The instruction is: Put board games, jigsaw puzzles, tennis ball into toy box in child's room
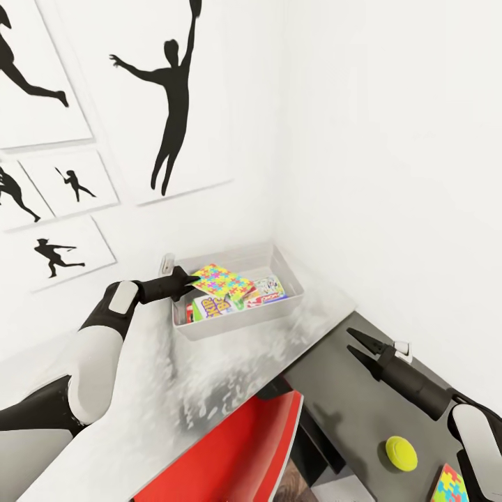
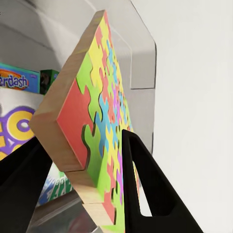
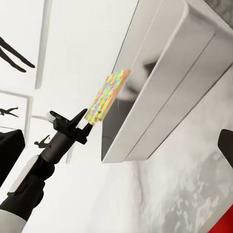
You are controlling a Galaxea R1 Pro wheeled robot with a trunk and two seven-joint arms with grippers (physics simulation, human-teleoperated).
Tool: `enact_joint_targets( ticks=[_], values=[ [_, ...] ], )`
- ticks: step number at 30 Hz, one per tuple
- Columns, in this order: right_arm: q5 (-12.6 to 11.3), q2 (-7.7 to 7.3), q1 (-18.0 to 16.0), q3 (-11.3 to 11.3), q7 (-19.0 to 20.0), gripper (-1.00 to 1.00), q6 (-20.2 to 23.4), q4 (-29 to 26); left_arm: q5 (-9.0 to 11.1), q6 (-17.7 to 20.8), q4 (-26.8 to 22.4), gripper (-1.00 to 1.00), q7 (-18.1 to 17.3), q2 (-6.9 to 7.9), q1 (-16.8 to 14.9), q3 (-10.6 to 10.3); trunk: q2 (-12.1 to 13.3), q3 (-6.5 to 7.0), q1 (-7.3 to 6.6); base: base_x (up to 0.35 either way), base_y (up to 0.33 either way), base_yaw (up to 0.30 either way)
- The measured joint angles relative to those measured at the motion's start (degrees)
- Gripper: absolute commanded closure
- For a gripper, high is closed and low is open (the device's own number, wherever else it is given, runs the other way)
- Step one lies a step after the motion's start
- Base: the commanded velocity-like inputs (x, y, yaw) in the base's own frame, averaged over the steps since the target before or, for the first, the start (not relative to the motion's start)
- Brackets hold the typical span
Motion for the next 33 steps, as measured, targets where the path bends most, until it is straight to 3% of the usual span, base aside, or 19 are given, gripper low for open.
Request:
enact_joint_targets(
  ticks=[33],
  values=[
    [-0.13, -0.07, 0.00, 0.17, 0.17, -1.00, 0.17, -0.24, 0.06, 0.01, -0.45, 1.00, 0.00, 0.01, -0.45, 0.04, 0.00, -0.11, 0.00, 0.000, 0.000, 0.000]
  ],
)
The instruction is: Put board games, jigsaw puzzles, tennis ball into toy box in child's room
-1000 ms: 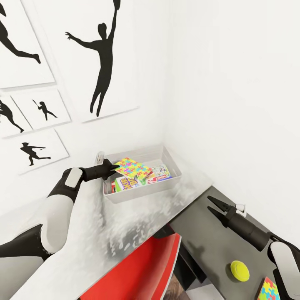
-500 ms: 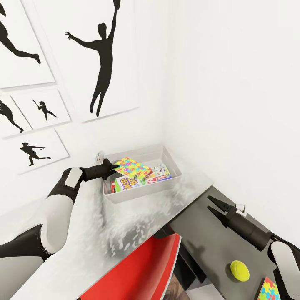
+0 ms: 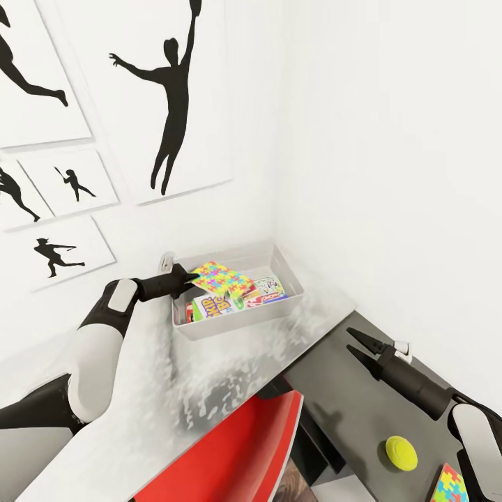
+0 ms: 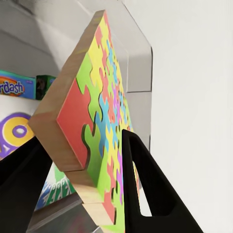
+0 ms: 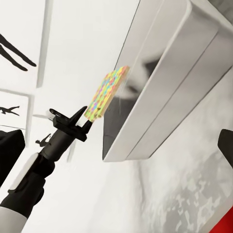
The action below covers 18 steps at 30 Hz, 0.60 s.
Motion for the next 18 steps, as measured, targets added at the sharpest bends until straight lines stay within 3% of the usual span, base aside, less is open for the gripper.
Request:
enact_joint_targets(
  ticks=[18],
  values=[
    [-0.03, 0.00, 0.00, 0.02, 0.00, -1.00, 0.00, 0.00, -0.04, 0.04, -0.02, 1.00, 0.00, 0.01, -0.17, -0.01, 0.00, 0.00, 0.00, 0.000, 0.000, 0.000]
  ],
)
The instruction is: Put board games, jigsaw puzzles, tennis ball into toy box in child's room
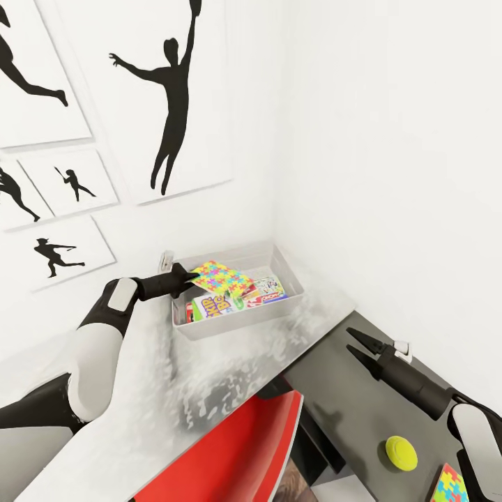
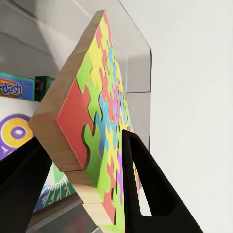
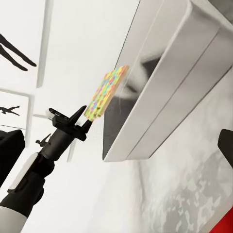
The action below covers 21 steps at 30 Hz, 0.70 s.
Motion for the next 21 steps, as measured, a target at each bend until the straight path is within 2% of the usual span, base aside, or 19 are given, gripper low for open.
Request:
enact_joint_targets(
  ticks=[1, 21],
  values=[
    [0.00, 0.00, 0.00, 0.00, 0.00, -1.00, 0.00, 0.00, 0.00, -0.01, 0.00, -1.00, 0.00, 0.00, 0.00, 0.00, 0.00, 0.00, 0.00, 0.000, 0.000, 0.000],
    [-0.01, 0.00, 0.00, -0.01, 0.00, -1.00, 0.00, 0.00, -0.01, 0.38, 0.00, -1.00, -0.20, 0.73, 0.00, 0.55, 0.00, 0.00, 0.00, 0.000, 0.000, 0.000]
  ],
)
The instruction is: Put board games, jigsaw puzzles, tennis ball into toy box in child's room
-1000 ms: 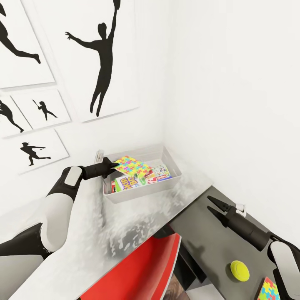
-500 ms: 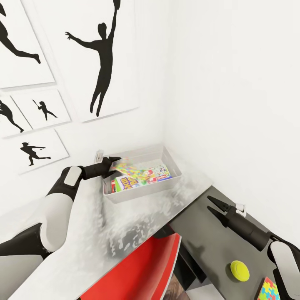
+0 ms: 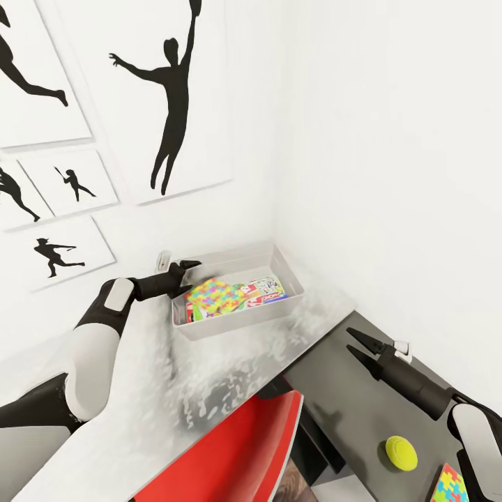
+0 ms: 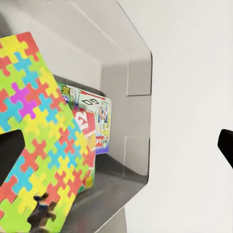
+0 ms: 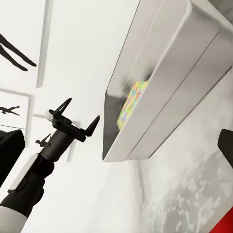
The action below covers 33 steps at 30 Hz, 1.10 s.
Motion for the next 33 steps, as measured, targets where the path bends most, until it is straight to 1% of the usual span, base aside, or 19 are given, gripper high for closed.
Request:
enact_joint_targets(
  ticks=[5, 7, 10, 11, 14, 17, 18, 19, 21, 22, 24, 25, 27, 28, 29, 30, 31, 32, 33],
  values=[
    [0.00, 0.00, 0.00, 0.00, 0.00, -1.00, 0.00, 0.00, 0.58, 1.31, -0.63, -1.00, -0.33, 1.21, 0.00, 0.12, 0.00, 0.00, 0.00, 0.000, 0.000, 0.000],
    [-0.01, 0.00, 0.00, 0.00, 0.00, -1.00, 0.00, 0.00, 3.04, 3.96, -2.52, -1.00, -0.24, 1.83, -0.01, 0.22, 0.00, 0.00, 0.00, 0.000, 0.000, 0.000],
    [0.00, 0.00, 0.00, 0.00, 0.00, -1.00, 0.00, 0.00, 7.92, 6.27, -5.75, -1.00, -0.02, 2.91, -0.01, 0.18, -0.01, 0.00, 0.00, 0.000, 0.000, 0.000],
    [0.00, 0.00, 0.00, 0.00, 0.00, -1.00, 0.00, 0.00, 8.56, 6.47, -6.14, -1.00, 0.01, 3.29, 0.00, 0.12, 0.00, 0.00, 0.00, 0.000, 0.000, 0.000],
    [0.04, 0.00, 0.00, 0.00, 0.03, -1.00, 0.00, 0.00, 10.63, 7.15, -7.25, -1.00, -0.13, 6.27, -0.01, -0.22, 0.00, 0.00, 0.00, 0.000, 0.000, 0.000],
    [0.07, 0.00, 0.00, 0.00, 0.07, -1.00, 0.00, 0.00, 11.24, 7.15, -7.49, -1.00, -0.91, 10.50, 0.16, -0.51, 0.00, 0.00, 0.00, 0.000, 0.000, 0.000],
    [0.05, 0.00, 0.00, 0.00, 0.08, -1.00, 0.00, 0.00, 11.31, 7.16, -7.51, -1.00, -1.40, 11.37, 0.20, -0.57, 0.00, 0.00, 0.00, 0.000, 0.000, 0.000],
    [0.07, 0.00, 0.00, 0.00, 0.08, -1.00, 0.00, 0.00, 11.34, 7.15, -7.52, -1.00, -2.98, 13.03, 0.31, -0.76, 0.00, 0.00, 0.00, 0.000, 0.000, 0.000],
    [0.08, 0.00, 0.00, 0.00, 0.09, -1.00, 0.00, 0.00, 11.29, 7.13, -7.40, -1.00, -8.76, 16.82, 0.94, -2.27, -0.01, 0.00, 0.00, 0.000, 0.000, 0.000],
    [0.07, 0.00, 0.00, 0.00, 0.09, -1.00, 0.00, 0.00, 11.15, 7.15, -7.37, -1.00, -12.76, 18.87, 1.97, -3.89, 0.00, 0.00, 0.00, 0.000, 0.000, 0.000],
    [0.06, 0.00, 0.00, 0.00, 0.09, -1.00, 0.00, 0.00, 10.69, 7.16, -7.38, -1.00, -22.24, 23.11, 5.47, -8.65, -0.01, -0.01, 0.00, 0.000, 0.000, 0.000],
    [0.06, 0.00, 0.00, 0.00, 0.09, -1.00, 0.00, 0.00, 10.69, 7.22, -7.40, -1.00, -24.93, 24.22, 6.57, -10.03, 0.00, -0.01, 0.00, 0.000, 0.000, 0.000],
    [0.04, 0.00, 0.00, 0.00, 0.09, -1.00, 0.00, 0.00, 10.20, 7.15, -7.44, -1.00, -35.51, 28.16, 11.19, -14.70, -0.01, -0.01, -0.01, 0.000, 0.000, 0.000],
    [0.04, 0.00, 0.00, 0.00, 0.09, -1.00, 0.00, 0.00, 9.99, 7.11, -7.45, -1.00, -40.51, 29.95, 13.94, -16.18, -0.01, -0.01, -0.01, 0.000, 0.000, 0.000],
    [0.05, 0.00, 0.00, 0.00, 0.09, -1.00, 0.00, 0.00, 10.02, 7.17, -7.51, -1.00, -42.93, 30.81, 15.51, -16.71, -0.01, 0.00, 0.00, 0.000, 0.000, 0.000],
    [0.04, 0.00, 0.00, 0.00, 0.09, -1.00, 0.00, -0.01, 9.77, 6.92, -7.61, -1.00, -47.17, 32.33, 18.38, -17.43, -0.01, 0.02, -0.01, 0.000, 0.000, 0.000],
    [0.04, 0.00, 0.00, 0.00, 0.09, -1.00, 0.00, -0.01, 9.80, 6.65, -7.66, -1.00, -49.28, 33.15, 19.99, -17.69, -0.01, 0.06, -0.01, 0.000, 0.000, 0.000],
    [0.05, 0.00, 0.00, 0.00, 0.09, -1.00, 0.00, -0.01, 9.63, 5.65, -7.72, -1.00, -52.96, 34.52, 22.80, -18.08, -0.01, 0.11, -0.01, 0.000, 0.000, 0.000],
    [0.03, 0.00, 0.00, 0.00, 0.09, -1.00, 0.00, 0.00, 9.65, 4.94, -7.74, -1.00, -54.76, 35.09, 24.26, -18.22, -0.01, 0.17, -0.01, 0.000, 0.000, 0.000]
  ],
)
